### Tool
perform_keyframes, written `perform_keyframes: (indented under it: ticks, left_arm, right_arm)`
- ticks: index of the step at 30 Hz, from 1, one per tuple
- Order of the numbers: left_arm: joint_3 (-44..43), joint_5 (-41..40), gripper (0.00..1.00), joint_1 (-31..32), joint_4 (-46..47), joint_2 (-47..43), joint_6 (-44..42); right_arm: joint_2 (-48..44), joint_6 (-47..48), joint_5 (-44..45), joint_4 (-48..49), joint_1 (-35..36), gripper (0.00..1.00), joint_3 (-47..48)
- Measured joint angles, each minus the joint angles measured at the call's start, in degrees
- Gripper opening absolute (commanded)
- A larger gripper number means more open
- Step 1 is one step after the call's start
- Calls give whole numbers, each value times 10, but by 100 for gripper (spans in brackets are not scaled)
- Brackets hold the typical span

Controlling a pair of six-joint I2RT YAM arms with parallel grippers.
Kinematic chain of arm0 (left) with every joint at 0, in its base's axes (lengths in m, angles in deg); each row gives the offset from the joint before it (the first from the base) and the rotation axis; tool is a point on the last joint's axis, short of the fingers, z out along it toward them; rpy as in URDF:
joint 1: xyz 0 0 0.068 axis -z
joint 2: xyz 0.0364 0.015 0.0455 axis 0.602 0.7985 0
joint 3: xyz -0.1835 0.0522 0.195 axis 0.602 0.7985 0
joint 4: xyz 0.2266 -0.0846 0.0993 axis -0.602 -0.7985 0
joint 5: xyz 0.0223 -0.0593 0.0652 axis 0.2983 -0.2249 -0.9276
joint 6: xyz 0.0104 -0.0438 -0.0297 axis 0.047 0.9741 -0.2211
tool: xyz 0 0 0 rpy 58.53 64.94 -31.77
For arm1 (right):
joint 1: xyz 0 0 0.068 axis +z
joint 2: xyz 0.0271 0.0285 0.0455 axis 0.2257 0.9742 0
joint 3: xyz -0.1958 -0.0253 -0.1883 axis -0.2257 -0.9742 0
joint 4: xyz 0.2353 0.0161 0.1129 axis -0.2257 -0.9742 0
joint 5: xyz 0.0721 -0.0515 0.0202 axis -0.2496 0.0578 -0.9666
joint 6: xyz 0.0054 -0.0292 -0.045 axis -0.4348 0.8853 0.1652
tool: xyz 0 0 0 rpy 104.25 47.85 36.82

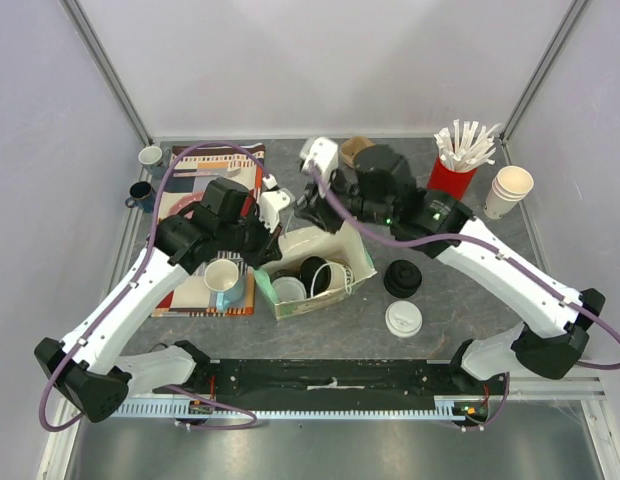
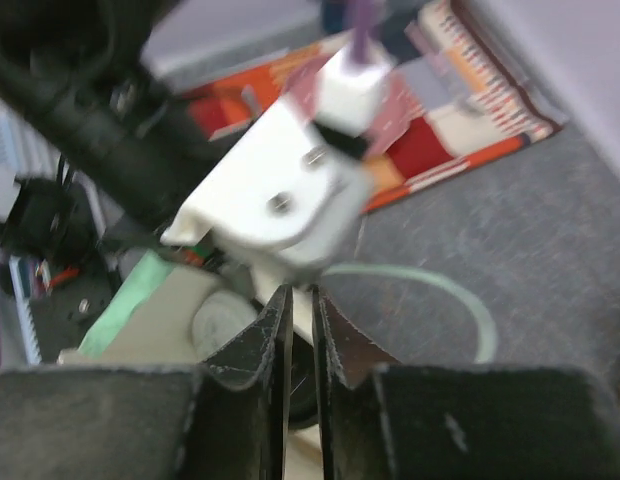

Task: Pack the takeout coffee

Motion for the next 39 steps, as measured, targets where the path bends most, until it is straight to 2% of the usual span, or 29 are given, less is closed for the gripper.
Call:
perform_keyframes:
  ticks: [2, 3, 6, 13, 18, 21, 24, 31, 33, 37, 39]
  left_arm:
    - [0, 10, 2, -5, 2, 4, 9]
    - [0, 16, 2, -8, 9, 5, 14]
    - [0, 30, 2, -16, 6, 8, 18]
    - [0, 57, 2, -33, 4, 13, 26]
    - [1, 62, 2, -37, 4, 17, 26]
    - [1, 61, 2, -38, 4, 17, 26]
    - [3, 61, 6, -39, 5, 17, 26]
    - [35, 62, 35, -40, 11, 17, 25]
    - [38, 62, 39, -40, 10, 17, 26]
    - [34, 62, 41, -40, 11, 20, 26]
    - [26, 63, 43, -40, 12, 27, 26]
  right_arm:
    - [0, -33, 1, 14, -27, 36, 24]
    - [-1, -56, -3, 15, -46, 45, 35]
    - [-2, -115, 6, 46, -100, 56, 66]
    - [-5, -212, 51, 80, -273, 66, 121]
    - [16, -231, 100, 26, -429, 60, 117]
    - [63, -243, 123, -17, -517, 60, 119]
    - [130, -235, 160, -47, -571, 63, 128]
    - [278, -172, 196, -81, -585, 63, 208]
    - [302, -156, 203, -82, -584, 62, 227]
    - [323, -140, 208, -79, -586, 45, 240]
    - [332, -140, 207, -79, -587, 44, 248]
